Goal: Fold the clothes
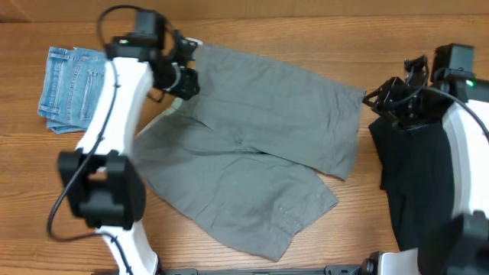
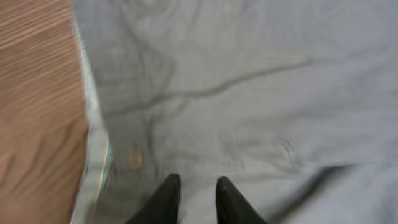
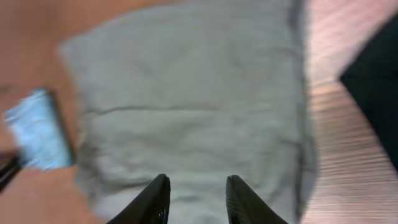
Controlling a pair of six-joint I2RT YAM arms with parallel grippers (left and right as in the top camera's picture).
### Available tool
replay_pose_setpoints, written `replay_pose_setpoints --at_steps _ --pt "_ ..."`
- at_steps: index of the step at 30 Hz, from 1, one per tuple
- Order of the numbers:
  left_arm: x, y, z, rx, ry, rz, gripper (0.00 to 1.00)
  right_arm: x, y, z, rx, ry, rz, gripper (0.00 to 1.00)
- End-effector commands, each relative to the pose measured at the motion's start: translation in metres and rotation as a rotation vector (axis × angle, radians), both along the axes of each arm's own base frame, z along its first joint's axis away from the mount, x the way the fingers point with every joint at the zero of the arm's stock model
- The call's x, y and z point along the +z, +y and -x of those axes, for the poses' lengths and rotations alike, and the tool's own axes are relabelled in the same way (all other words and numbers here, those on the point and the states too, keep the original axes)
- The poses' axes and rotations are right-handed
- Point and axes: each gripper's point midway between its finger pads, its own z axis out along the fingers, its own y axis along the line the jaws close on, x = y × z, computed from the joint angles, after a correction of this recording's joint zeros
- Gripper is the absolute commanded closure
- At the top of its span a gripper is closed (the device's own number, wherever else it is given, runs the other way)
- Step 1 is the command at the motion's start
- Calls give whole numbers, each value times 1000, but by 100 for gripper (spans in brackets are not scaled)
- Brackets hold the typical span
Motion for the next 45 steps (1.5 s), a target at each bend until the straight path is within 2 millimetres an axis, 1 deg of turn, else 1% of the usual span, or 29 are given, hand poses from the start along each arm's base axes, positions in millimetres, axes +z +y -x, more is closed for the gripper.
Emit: replay_pose_setpoints --at_steps 1,5,8,10,12,15,17,19,21,22,23,24,25,26,27,28,29,30,31,32,33,34,35,36,39,40,41,44,45 --pt "-58 -3 -22 -43 16 -63 86 41 20 11 65 -112 -40 66" --pt "-96 -6 -44 -43 -2 -61 93 55 30 24 89 -132 -37 66" --pt "-122 -3 -51 -36 5 -78 96 56 37 31 104 -119 -40 66" --pt "-140 5 -54 9 22 -118 96 54 39 36 110 -96 -42 66" --pt "-162 42 -58 174 49 -265 96 50 38 38 106 -79 -30 66" --pt "-178 98 -52 399 91 -428 96 48 35 39 98 -70 -13 65" --pt "-185 123 -43 539 147 -408 96 42 32 40 90 -50 19 62" --pt "-188 124 -41 593 197 -274 96 26 27 43 77 -12 75 61" --pt "-184 114 -44 594 225 -119 96 8 29 46 80 35 89 61" --pt "-180 103 -46 576 239 -27 95 -7 34 48 81 74 77 61" --pt "-176 96 -47 559 245 13 94 -19 38 48 78 101 69 61" --pt "-167 82 -49 504 247 75 90 -41 45 48 78 132 58 62" --pt "-159 74 -51 475 243 100 88 -53 50 48 71 149 49 62" --pt "-151 67 -53 446 236 116 86 -67 55 49 65 168 40 65" --pt "-139 61 -56 415 220 117 83 -83 63 51 68 188 34 66" --pt "-131 58 -57 406 211 115 83 -92 66 53 74 200 33 66" --pt "-118 54 -60 382 190 110 80 -104 73 59 89 220 32 66" --pt "-105 50 -63 364 170 108 78 -110 77 63 102 233 34 66" --pt "-87 47 -66 344 142 108 75 -121 82 71 121 259 38 66" --pt "-65 44 -70 331 107 110 70 -130 85 78 117 290 50 66" --pt "-48 43 -73 325 79 112 68 -136 85 82 115 304 63 66" --pt "-14 42 -77 319 22 121 62 -149 83 91 109 325 114 61" --pt "3 42 -78 316 -6 126 61 -154 81 92 100 330 132 56" --pt "29 41 -77 313 -45 132 59 -161 78 96 86 339 154 49" --pt "73 41 -69 308 -106 141 57 -173 75 100 81 331 163 48" --pt "85 40 -64 307 -120 144 56 -176 75 101 81 327 162 49" --pt "102 40 -56 304 -139 146 56 -182 76 102 80 315 155 53" --pt "131 40 -37 302 -169 150 56 -188 94 98 120 243 51 64" --pt "137 40 -32 302 -172 150 55 -187 98 95 128 217 28 67"
